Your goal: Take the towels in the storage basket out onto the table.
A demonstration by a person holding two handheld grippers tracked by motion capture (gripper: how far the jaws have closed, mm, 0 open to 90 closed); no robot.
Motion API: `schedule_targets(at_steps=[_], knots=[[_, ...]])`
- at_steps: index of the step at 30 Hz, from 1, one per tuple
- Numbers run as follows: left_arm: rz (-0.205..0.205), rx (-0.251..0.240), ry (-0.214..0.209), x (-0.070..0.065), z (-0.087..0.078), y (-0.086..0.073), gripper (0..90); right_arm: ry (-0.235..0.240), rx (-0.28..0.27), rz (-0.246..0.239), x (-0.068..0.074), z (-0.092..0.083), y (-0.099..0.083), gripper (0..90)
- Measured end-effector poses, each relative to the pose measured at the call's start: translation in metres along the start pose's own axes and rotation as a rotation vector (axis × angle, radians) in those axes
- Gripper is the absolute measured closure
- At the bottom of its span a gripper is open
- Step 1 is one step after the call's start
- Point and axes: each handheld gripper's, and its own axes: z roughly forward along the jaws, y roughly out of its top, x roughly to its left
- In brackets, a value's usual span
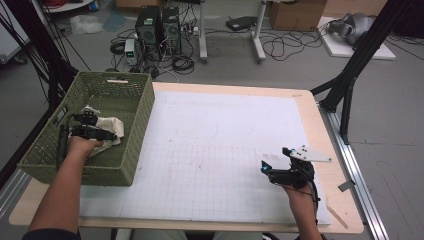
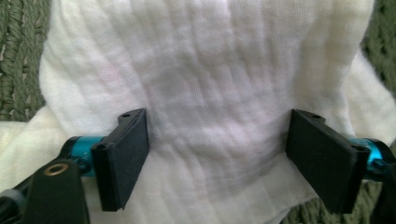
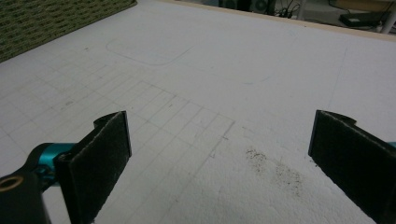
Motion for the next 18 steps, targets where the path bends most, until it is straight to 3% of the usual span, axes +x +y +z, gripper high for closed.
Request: schedule_targets(at_steps=[3,5,7,8,9,11,13,18], knots=[[0.004,0.004,0.014,0.001,-0.001,0.000,30.1,0.002,0.010,-0.001,0.000,0.001,-0.001,5.0],[0.034,0.007,0.014,-0.001,-0.002,0.001,36.2,0.003,0.013,0.002,0.000,0.001,-0.001,5.0],[0.043,0.011,0.005,-0.002,-0.004,0.001,49.0,0.001,0.012,-0.001,0.000,0.001,-0.001,5.0],[0.068,0.012,0.014,-0.002,-0.006,0.001,59.5,0.002,0.014,0.003,0.000,0.001,-0.001,5.0],[0.067,0.012,0.016,-0.002,-0.007,0.001,68.2,0.000,0.010,0.006,-0.001,0.001,-0.001,5.0],[0.053,0.011,0.018,-0.001,-0.009,0.002,77.6,-0.002,0.010,0.005,-0.001,0.000,-0.001,5.0],[0.047,0.006,0.011,0.000,-0.010,0.002,79.1,-0.003,0.013,0.005,-0.001,0.000,-0.001,5.0],[-0.011,-0.074,-0.043,0.003,-0.018,0.004,79.8,-0.005,0.006,0.014,-0.002,-0.002,-0.001,5.0]])
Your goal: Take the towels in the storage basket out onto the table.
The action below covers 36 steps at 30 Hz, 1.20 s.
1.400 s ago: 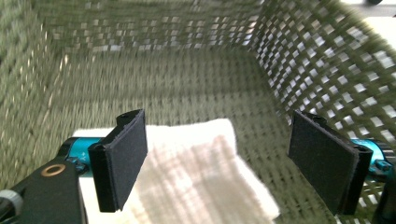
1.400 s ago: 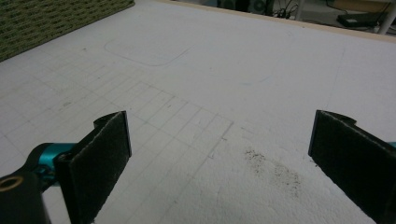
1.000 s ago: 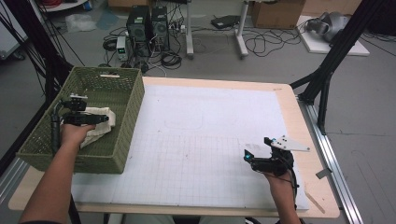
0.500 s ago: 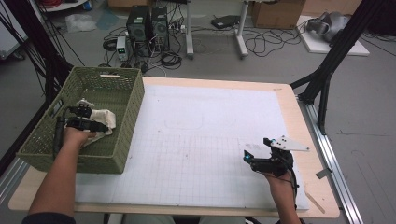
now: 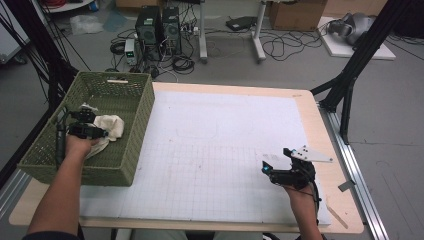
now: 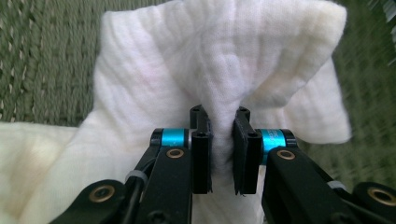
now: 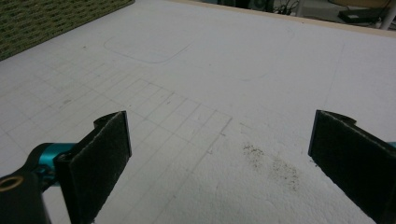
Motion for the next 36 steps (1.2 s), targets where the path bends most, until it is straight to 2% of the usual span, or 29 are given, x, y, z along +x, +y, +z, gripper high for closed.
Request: schedule_targets(at_steps=[1,2,3,4,5,6,7,8,9,10,12,15,17,18,19,20,21,22,23,24,25,26,28,29,30,31,34,36], knots=[[-0.026,-0.046,-0.014,0.001,-0.005,0.001,79.8,-0.002,0.001,0.000,-0.001,0.000,0.000,5.0],[-0.026,-0.046,-0.014,0.001,-0.005,0.001,79.8,-0.002,-0.001,0.005,-0.001,-0.001,-0.001,5.0],[-0.037,-0.068,-0.018,0.002,-0.007,0.002,79.9,-0.002,0.000,0.007,-0.001,-0.001,-0.001,5.0],[-0.055,-0.115,-0.039,0.002,-0.012,0.004,79.9,-0.003,0.000,0.009,-0.002,-0.001,-0.001,5.0],[-0.055,-0.115,-0.039,0.002,-0.012,0.004,79.9,-0.003,0.000,0.013,-0.002,-0.001,-0.001,5.0],[-0.072,-0.164,-0.063,0.003,-0.017,0.005,79.9,-0.003,-0.004,0.015,-0.002,-0.002,-0.001,5.0],[-0.082,-0.187,-0.072,0.004,-0.019,0.005,79.8,-0.004,-0.005,0.012,-0.002,-0.002,-0.001,5.0],[-0.082,-0.187,-0.072,0.004,-0.019,0.005,79.9,-0.004,-0.004,0.013,-0.002,-0.002,-0.001,5.0],[-0.094,-0.211,-0.082,0.004,-0.022,0.005,79.8,-0.006,-0.004,0.011,-0.002,-0.002,-0.001,5.0],[-0.116,-0.262,-0.107,0.006,-0.027,0.004,79.9,-0.006,-0.004,0.016,-0.001,-0.001,-0.001,5.0],[-0.120,-0.308,-0.118,0.007,-0.033,0.004,79.9,-0.004,-0.001,0.011,-0.001,-0.001,-0.001,5.0],[-0.108,-0.357,-0.123,0.006,-0.039,0.003,79.9,-0.004,0.002,0.011,-0.001,-0.001,-0.001,5.0],[-0.094,-0.416,-0.131,0.005,-0.045,0.002,79.9,-0.003,0.000,0.014,-0.001,-0.001,-0.001,5.0],[-0.081,-0.470,-0.137,0.004,-0.051,0.001,79.9,-0.004,0.000,0.013,-0.001,-0.001,-0.001,5.0],[-0.066,-0.494,-0.134,0.003,-0.054,0.001,79.8,-0.005,0.001,0.012,-0.001,-0.001,-0.001,5.0],[-0.066,-0.494,-0.134,0.003,-0.054,0.001,79.8,-0.005,0.001,0.012,-0.001,-0.001,-0.001,5.0],[-0.044,-0.544,-0.135,0.000,-0.060,0.000,79.8,-0.005,0.000,0.013,-0.001,-0.001,-0.001,5.0],[-0.044,-0.544,-0.135,0.000,-0.060,0.000,79.7,-0.004,-0.003,0.008,-0.001,-0.001,-0.001,5.0],[-0.037,-0.600,-0.148,-0.001,-0.067,-0.001,79.7,-0.004,-0.003,0.008,-0.001,-0.001,-0.001,5.0],[-0.030,-0.625,-0.154,-0.001,-0.070,-0.002,79.7,-0.003,-0.001,0.007,0.000,0.000,-0.001,5.0],[-0.030,-0.625,-0.154,-0.001,-0.070,-0.002,79.7,-0.003,0.001,0.007,0.000,0.000,-0.001,5.0],[-0.005,-0.657,-0.189,-0.002,-0.075,-0.002,79.7,-0.003,0.002,0.005,0.000,0.000,-0.001,5.0],[0.021,-0.689,-0.215,-0.003,-0.081,-0.003,79.7,-0.002,0.004,0.005,0.000,0.000,-0.001,5.0],[0.021,-0.689,-0.215,-0.003,-0.081,-0.003,79.7,-0.003,0.006,0.005,0.000,0.000,-0.001,5.0],[0.042,-0.721,-0.255,-0.005,-0.087,-0.004,79.7,-0.002,0.007,0.003,0.000,0.001,-0.001,5.0],[0.050,-0.738,-0.277,-0.006,-0.089,-0.004,79.7,-0.001,0.007,0.003,0.000,0.001,-0.001,5.0],[0.068,-0.756,-0.297,-0.009,-0.095,-0.003,79.7,-0.001,0.007,0.002,0.000,0.001,-0.001,5.0],[0.059,-0.798,-0.311,-0.012,-0.103,-0.002,79.7,-0.001,0.009,0.005,0.000,0.001,-0.001,5.0]])
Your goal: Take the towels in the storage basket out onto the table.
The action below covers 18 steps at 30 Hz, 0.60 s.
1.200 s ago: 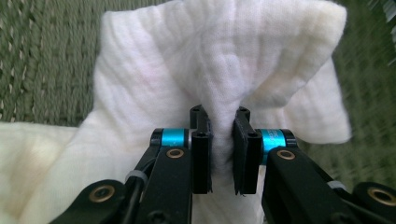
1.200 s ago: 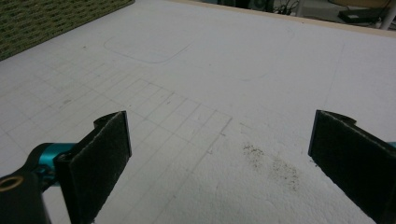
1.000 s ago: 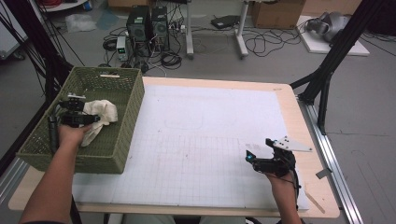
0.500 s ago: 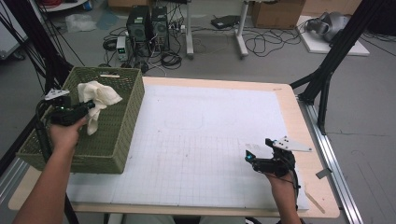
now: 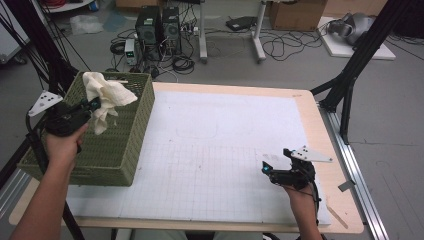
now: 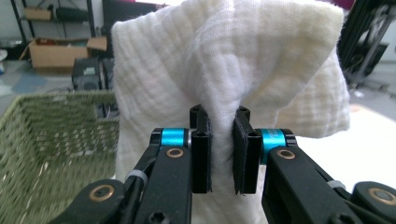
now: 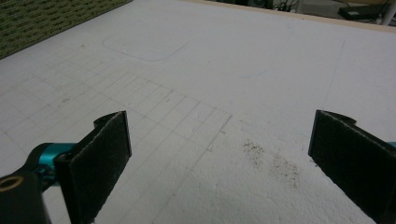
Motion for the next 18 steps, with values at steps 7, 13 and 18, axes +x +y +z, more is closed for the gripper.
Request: schedule_targets(at_steps=[7,13,18], knots=[[0.016,-0.078,-0.066,-0.013,-0.007,0.013,79.7,0.000,0.001,-0.002,0.000,0.001,0.000,5.0],[0.057,-0.111,-0.175,-0.038,-0.006,0.024,79.6,0.003,0.000,-0.002,0.000,0.001,0.000,5.0],[0.081,-0.132,-0.256,-0.063,-0.001,0.028,79.6,0.002,-0.002,-0.006,0.000,0.001,0.000,5.0]])
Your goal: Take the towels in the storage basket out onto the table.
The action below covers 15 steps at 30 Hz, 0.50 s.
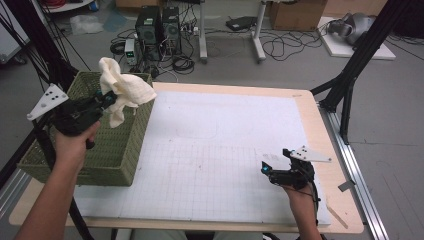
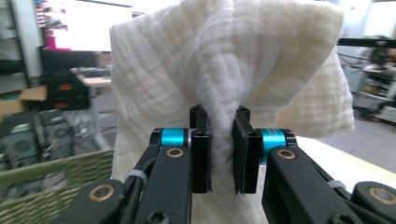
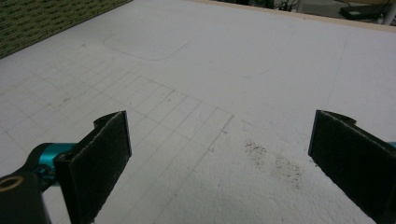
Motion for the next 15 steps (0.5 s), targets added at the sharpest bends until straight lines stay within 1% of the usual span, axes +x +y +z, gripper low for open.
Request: schedule_targets(at_steps=[1,5,6,7,8,9,10,11,12,13,14,15], knots=[[0.003,-0.002,-0.016,-0.004,0.003,0.001,79.6,0.000,-0.002,0.008,0.000,-0.001,0.000,5.0],[0.017,-0.009,-0.069,-0.021,0.013,0.003,79.6,0.001,-0.004,0.008,0.000,-0.001,0.000,5.0],[0.018,-0.005,-0.099,-0.029,0.019,0.003,79.6,-0.002,-0.003,0.006,0.000,-0.001,0.000,5.0],[0.018,-0.005,-0.099,-0.029,0.019,0.003,79.6,-0.001,-0.003,0.007,0.000,0.000,0.000,5.0],[0.021,0.000,-0.114,-0.034,0.022,0.002,79.6,0.001,-0.003,0.004,0.000,0.000,0.000,5.0],[0.020,0.005,-0.143,-0.043,0.029,0.000,79.5,0.001,-0.003,0.004,0.000,-0.001,0.000,5.0],[0.019,0.009,-0.160,-0.047,0.032,-0.002,79.5,0.002,-0.005,0.001,0.000,0.000,0.001,5.0],[0.019,0.009,-0.160,-0.047,0.032,-0.002,79.5,0.002,-0.005,0.001,0.000,0.000,0.001,5.0],[0.012,0.014,-0.171,-0.051,0.036,-0.004,79.5,0.002,-0.004,-0.001,0.000,0.000,0.001,5.0],[0.007,0.032,-0.203,-0.060,0.044,-0.010,79.4,0.001,-0.002,0.002,0.000,0.000,0.000,5.0],[0.005,0.034,-0.215,-0.065,0.048,-0.012,79.4,0.001,-0.001,0.002,0.000,0.000,0.000,5.0],[0.005,0.034,-0.215,-0.065,0.048,-0.012,79.3,0.001,0.002,0.003,0.000,0.001,0.001,5.0]])
